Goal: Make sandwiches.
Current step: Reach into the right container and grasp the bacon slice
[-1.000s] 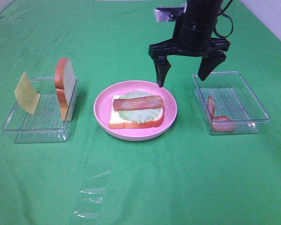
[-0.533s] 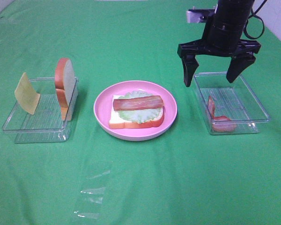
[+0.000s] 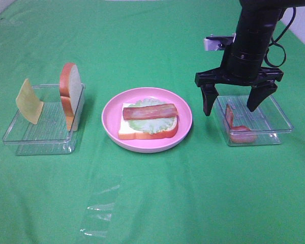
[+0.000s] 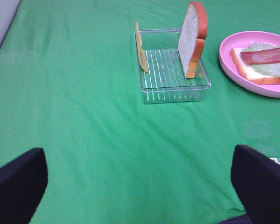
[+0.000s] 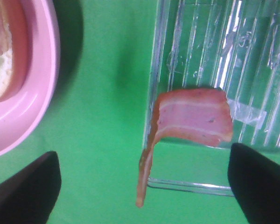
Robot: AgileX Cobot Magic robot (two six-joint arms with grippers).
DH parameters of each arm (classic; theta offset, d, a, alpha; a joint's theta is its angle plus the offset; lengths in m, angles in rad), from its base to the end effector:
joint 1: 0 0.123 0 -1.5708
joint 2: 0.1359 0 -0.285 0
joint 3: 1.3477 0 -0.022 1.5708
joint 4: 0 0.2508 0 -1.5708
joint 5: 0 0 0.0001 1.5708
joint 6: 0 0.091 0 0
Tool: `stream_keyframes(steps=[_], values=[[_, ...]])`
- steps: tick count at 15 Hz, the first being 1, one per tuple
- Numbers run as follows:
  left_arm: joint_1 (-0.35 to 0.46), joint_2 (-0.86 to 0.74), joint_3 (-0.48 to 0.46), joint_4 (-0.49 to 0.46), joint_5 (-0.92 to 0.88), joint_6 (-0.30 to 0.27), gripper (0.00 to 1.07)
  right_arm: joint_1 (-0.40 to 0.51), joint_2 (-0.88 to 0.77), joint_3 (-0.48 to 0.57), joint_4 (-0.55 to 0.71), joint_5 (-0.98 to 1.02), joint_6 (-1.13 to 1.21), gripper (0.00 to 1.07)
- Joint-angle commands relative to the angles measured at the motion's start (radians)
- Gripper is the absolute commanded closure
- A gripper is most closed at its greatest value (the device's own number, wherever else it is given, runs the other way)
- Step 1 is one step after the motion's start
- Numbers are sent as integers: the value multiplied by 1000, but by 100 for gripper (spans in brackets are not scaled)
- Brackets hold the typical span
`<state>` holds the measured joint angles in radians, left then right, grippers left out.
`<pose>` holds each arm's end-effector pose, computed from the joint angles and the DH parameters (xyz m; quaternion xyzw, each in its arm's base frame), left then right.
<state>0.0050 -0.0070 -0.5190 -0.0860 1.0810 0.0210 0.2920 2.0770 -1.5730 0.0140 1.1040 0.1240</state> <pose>-0.0091 -0.0069 0.2811 0.0095 0.8509 -0.0361 0.5240 0.3955 0.1201 0.1789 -0.0809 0.9964 0.0113 0.0231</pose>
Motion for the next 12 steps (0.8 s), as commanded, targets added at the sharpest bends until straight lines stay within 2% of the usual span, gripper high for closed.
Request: stream_keyframes(steps=[1, 4, 6, 12], values=[[-2, -1, 1, 2, -4, 1, 7, -3, 19, 6, 0, -14, 12, 20], [-2, -1, 1, 2, -4, 1, 7, -3, 25, 6, -3, -16, 8, 21], [-2, -1, 1, 2, -4, 1, 7, -3, 32, 6, -3, -9, 8, 25], [-2, -1, 1, 2, -4, 1, 7, -3, 34, 6, 0, 0, 15, 49]])
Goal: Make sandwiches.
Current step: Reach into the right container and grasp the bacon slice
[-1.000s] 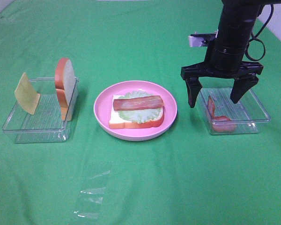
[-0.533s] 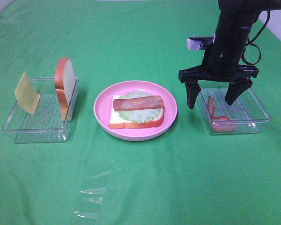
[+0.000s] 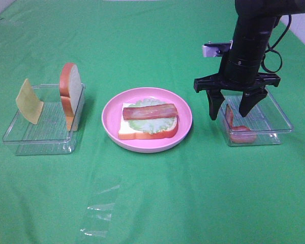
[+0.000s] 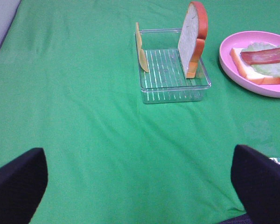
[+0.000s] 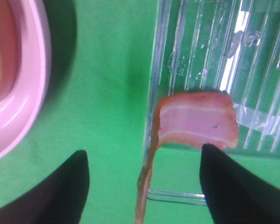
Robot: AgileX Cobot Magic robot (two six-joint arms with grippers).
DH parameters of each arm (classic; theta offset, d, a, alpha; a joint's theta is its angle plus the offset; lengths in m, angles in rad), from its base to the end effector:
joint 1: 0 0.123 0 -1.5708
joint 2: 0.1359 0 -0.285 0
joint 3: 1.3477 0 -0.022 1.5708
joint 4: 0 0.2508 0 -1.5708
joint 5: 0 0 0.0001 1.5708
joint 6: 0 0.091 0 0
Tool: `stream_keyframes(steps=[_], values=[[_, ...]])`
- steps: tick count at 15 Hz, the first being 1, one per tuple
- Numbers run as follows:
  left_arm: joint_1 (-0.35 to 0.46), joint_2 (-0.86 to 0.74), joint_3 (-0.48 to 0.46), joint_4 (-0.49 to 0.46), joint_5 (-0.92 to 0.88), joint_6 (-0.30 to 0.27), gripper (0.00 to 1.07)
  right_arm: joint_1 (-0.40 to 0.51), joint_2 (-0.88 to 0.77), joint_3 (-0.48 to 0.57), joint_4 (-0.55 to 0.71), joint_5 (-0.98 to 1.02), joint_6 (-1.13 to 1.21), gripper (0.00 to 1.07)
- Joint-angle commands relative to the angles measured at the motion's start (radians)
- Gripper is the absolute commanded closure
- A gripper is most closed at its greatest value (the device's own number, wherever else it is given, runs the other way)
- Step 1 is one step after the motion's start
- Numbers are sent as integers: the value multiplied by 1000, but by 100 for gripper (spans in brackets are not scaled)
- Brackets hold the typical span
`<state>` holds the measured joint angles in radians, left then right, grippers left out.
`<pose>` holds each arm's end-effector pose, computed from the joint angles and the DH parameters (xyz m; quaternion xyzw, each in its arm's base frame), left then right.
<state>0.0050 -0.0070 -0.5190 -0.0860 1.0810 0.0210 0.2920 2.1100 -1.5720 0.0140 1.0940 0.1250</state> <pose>-0.0091 -0.0069 0.2811 0.0095 0.8509 -0.0361 0.5240 0.3978 0.1208 0.1650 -0.0803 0.9967 0.0088 0.0114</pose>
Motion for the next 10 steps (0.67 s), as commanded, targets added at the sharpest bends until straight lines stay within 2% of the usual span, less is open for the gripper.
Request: stream_keyframes(steps=[1, 3, 8, 9, 10], values=[[-2, -1, 1, 2, -4, 1, 7, -3, 1, 5, 0, 10, 14, 56], [-2, -1, 1, 2, -4, 1, 7, -3, 1, 5, 0, 15, 14, 74], [-2, -1, 1, 2, -4, 1, 7, -3, 1, 5, -1, 26, 14, 74], [-2, -1, 1, 2, -4, 1, 7, -3, 1, 5, -1, 25, 19, 77], [-2, -1, 1, 2, -4, 1, 7, -3, 1, 5, -4, 25, 37, 85]])
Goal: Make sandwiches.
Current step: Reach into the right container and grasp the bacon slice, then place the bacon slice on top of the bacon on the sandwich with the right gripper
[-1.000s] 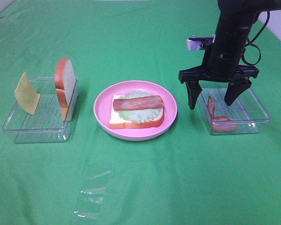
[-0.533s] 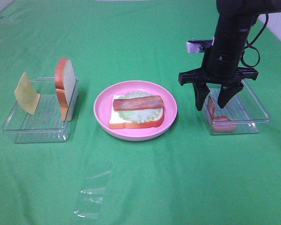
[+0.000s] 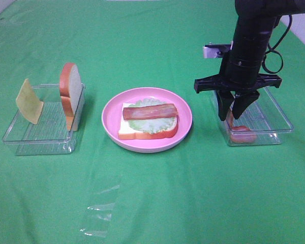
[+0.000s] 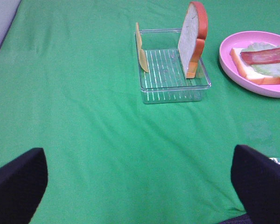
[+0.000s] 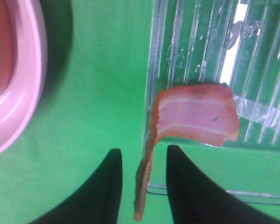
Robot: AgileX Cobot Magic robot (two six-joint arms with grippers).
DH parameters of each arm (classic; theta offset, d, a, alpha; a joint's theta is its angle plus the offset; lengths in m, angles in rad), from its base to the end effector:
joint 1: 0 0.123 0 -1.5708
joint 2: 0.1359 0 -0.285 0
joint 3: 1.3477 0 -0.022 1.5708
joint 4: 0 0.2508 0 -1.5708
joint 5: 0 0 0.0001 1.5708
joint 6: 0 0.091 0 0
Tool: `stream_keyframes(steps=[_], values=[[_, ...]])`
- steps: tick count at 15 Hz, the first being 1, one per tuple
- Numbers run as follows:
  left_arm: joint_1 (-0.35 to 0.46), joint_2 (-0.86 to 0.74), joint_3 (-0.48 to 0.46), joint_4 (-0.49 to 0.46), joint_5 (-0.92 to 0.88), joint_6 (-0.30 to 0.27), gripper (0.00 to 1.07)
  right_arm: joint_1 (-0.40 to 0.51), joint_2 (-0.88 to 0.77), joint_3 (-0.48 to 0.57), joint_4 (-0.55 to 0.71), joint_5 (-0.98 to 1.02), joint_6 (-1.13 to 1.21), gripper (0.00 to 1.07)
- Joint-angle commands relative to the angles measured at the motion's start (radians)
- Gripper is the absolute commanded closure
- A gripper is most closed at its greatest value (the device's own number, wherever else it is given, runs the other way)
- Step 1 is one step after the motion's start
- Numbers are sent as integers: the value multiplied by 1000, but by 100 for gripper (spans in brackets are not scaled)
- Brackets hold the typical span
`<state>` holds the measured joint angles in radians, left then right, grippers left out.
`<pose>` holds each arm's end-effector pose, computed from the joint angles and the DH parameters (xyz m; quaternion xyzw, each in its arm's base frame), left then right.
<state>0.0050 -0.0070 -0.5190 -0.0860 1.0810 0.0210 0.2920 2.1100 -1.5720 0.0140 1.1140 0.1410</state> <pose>-0.0091 -0.0069 0.2811 0.0095 0.8509 -0.0361 0.5240 0.3960 0.1202 0.1650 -0.0724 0.9974 0.0068 0.0016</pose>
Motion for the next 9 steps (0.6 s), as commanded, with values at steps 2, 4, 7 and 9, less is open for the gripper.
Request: stream_keyframes(steps=[2, 4, 7, 9], values=[[-2, -1, 1, 2, -4, 1, 7, -3, 1, 5, -14, 9, 32, 107], [-2, -1, 1, 2, -4, 1, 7, -3, 1, 5, -14, 8, 33, 107], [-2, -1, 1, 2, -4, 1, 7, -2, -20, -39, -14, 77, 27, 107], [-2, -1, 1, 2, -4, 1, 7, -2, -68, -67, -14, 91, 27, 107]])
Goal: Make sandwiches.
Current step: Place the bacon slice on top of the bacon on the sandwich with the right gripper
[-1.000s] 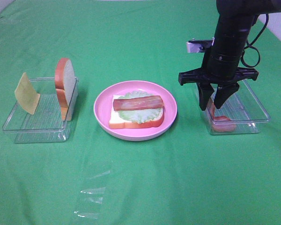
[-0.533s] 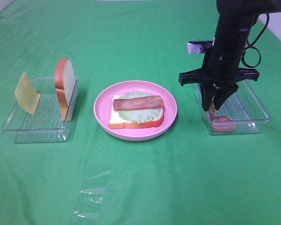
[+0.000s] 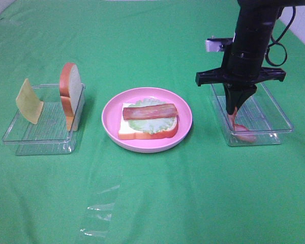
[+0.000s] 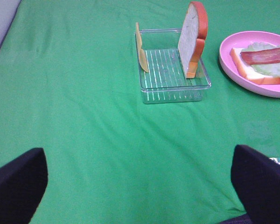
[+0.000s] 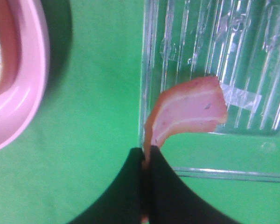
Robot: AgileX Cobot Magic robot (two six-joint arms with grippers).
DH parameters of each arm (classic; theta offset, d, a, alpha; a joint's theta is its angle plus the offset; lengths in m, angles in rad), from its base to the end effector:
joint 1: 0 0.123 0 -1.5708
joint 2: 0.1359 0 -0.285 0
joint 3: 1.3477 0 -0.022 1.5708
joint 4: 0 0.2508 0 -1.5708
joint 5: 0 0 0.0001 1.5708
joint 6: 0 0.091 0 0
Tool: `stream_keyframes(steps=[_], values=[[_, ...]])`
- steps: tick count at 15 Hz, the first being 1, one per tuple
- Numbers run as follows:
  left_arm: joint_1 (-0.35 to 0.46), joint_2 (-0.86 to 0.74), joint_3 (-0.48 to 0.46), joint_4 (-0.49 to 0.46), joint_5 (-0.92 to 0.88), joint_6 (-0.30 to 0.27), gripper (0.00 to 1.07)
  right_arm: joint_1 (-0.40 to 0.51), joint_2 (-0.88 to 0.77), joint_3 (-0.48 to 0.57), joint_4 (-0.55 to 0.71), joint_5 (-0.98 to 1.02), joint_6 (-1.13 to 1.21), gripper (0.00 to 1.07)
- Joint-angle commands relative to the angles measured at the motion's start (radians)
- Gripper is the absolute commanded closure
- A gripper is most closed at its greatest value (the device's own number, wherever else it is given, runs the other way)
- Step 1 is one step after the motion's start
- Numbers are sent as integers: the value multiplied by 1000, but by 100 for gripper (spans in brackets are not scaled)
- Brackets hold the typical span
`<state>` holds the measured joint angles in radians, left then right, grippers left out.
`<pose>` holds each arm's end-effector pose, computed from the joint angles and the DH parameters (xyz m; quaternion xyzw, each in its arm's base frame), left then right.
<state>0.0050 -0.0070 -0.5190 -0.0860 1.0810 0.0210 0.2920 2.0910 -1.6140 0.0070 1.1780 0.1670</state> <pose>-0.0091 -0.0069 0.2811 0.0095 0.8509 -0.0361 0.5240 0.3967 0.1198 0.1829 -0.0611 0.9981 0.0035 0.0007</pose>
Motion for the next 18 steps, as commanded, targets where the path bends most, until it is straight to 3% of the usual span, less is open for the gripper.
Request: stream_keyframes(steps=[1, 3, 6, 8, 12, 18], values=[[-2, -1, 1, 2, -4, 1, 7, -2, -81, -44, 4, 35, -4, 107], [-2, -1, 1, 2, -4, 1, 7, -2, -131, -89, 56, 58, -39, 107], [-2, -1, 1, 2, -4, 1, 7, 1, -142, -180, 336, 68, -153, 107], [-2, -1, 1, 2, -4, 1, 7, 1, -134, -182, 515, 52, -247, 107], [-2, -1, 1, 2, -4, 1, 7, 36, -54, -182, 755, 42, -405, 107], [-2, -1, 1, 2, -4, 1, 7, 139, 57, -182, 770, -41, -425, 107]])
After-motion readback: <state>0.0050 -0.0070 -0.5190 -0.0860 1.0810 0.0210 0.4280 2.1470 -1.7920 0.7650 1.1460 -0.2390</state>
